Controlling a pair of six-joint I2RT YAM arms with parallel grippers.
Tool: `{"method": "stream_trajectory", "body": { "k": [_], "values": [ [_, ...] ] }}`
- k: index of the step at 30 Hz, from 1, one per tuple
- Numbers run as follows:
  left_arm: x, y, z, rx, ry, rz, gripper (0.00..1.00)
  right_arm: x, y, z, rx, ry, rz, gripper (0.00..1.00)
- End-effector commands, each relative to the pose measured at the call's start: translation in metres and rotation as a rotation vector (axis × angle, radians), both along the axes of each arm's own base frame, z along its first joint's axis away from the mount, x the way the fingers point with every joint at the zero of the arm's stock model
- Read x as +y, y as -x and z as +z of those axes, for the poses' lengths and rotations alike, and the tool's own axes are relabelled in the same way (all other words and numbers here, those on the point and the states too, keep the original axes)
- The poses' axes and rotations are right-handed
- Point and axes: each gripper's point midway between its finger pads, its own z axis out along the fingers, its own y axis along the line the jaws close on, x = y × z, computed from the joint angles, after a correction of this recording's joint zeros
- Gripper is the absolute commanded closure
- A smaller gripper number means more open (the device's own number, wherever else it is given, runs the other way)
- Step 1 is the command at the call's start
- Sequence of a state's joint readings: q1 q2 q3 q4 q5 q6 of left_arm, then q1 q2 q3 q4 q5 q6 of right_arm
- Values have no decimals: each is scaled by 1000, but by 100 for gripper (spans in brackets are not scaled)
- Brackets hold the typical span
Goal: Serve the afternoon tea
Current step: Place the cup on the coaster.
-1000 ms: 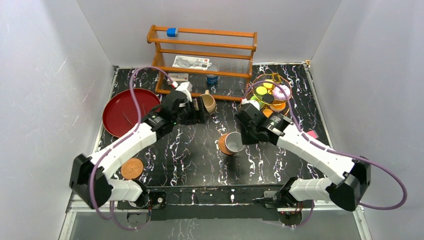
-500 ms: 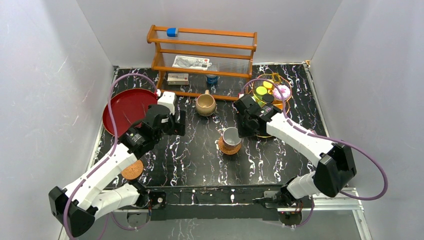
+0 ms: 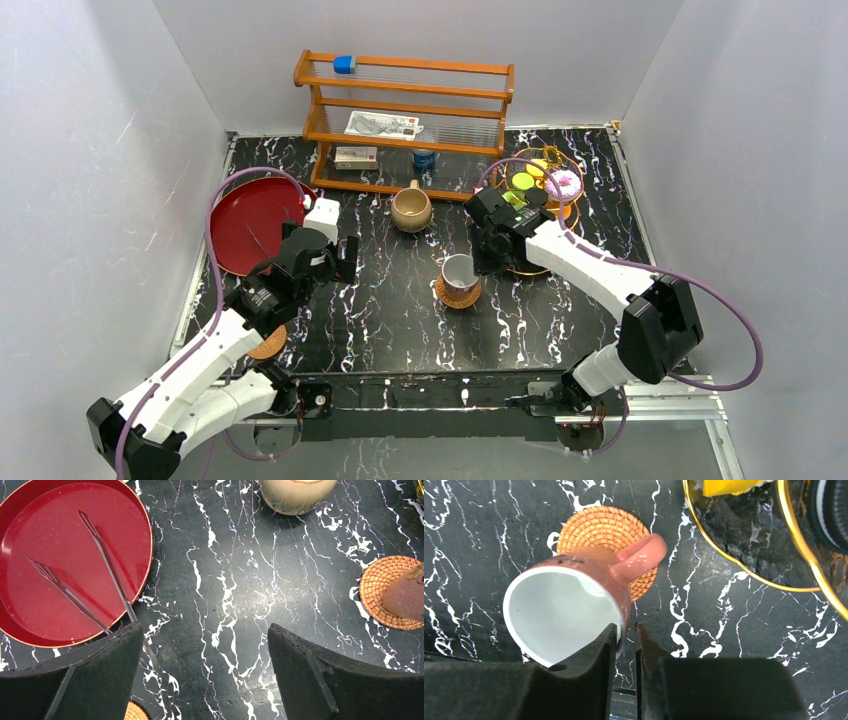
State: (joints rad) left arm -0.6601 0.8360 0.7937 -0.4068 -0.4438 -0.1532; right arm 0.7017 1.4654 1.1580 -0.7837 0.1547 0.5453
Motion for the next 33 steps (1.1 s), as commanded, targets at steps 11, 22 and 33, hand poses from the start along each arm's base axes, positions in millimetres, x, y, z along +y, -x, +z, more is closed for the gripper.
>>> {"method": "stream_trajectory", "body": {
  "k": [11, 22, 33],
  "values": [
    [3, -6, -1, 5, -13, 52, 6, 16, -18, 44, -90, -87, 7, 48],
    [2, -3, -15, 112, 168, 276, 7, 29, -14, 98, -192, -227, 80, 7],
    [40, 6, -31, 225, 402, 639, 100, 36, 1, 131, -287, -369, 171, 1]
  ]
}}
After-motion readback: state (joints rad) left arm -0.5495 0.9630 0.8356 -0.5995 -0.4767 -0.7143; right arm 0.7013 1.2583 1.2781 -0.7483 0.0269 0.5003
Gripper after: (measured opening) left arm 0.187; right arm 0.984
